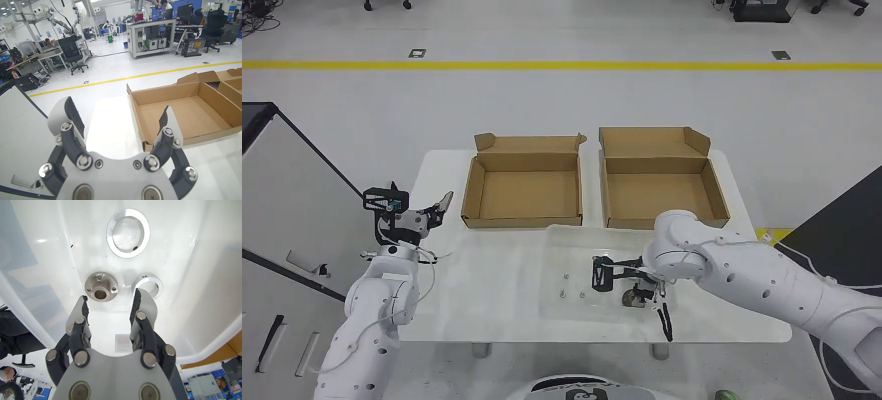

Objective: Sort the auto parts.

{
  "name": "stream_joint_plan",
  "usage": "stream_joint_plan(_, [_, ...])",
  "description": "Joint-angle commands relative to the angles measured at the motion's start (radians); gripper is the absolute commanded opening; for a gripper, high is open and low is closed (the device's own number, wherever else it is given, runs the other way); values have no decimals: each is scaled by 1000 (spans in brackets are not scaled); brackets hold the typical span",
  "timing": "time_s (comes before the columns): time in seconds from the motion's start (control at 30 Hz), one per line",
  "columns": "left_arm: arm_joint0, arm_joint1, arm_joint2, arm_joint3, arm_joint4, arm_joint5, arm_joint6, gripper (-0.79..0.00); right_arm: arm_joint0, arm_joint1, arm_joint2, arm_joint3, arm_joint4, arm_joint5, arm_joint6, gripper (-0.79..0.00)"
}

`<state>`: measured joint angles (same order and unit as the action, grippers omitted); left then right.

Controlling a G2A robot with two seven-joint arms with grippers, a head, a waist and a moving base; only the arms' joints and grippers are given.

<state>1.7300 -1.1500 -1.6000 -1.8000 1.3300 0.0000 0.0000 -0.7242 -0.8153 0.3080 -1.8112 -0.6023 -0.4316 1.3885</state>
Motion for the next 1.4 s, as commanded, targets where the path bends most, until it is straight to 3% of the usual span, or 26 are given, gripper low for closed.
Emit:
stream_joint_plan(0.0, [0,0,0,0,0,0,0,0,8,-3,-11,6,4,-1,-1,-259])
stream_joint_plan(0.3, [0,0,0,0,0,0,0,0,31,-12,-51,22,17,-10,-10,-259])
stream_joint_plan(0.33, [0,0,0,0,0,0,0,0,33,-12,-55,23,17,-10,-10,-274])
stream_joint_plan(0.4, [0,0,0,0,0,0,0,0,37,-14,-65,25,17,-12,-12,-394])
stream_joint_plan(1.37, [0,0,0,0,0,0,0,0,55,-64,-121,72,-1,-20,-20,-443])
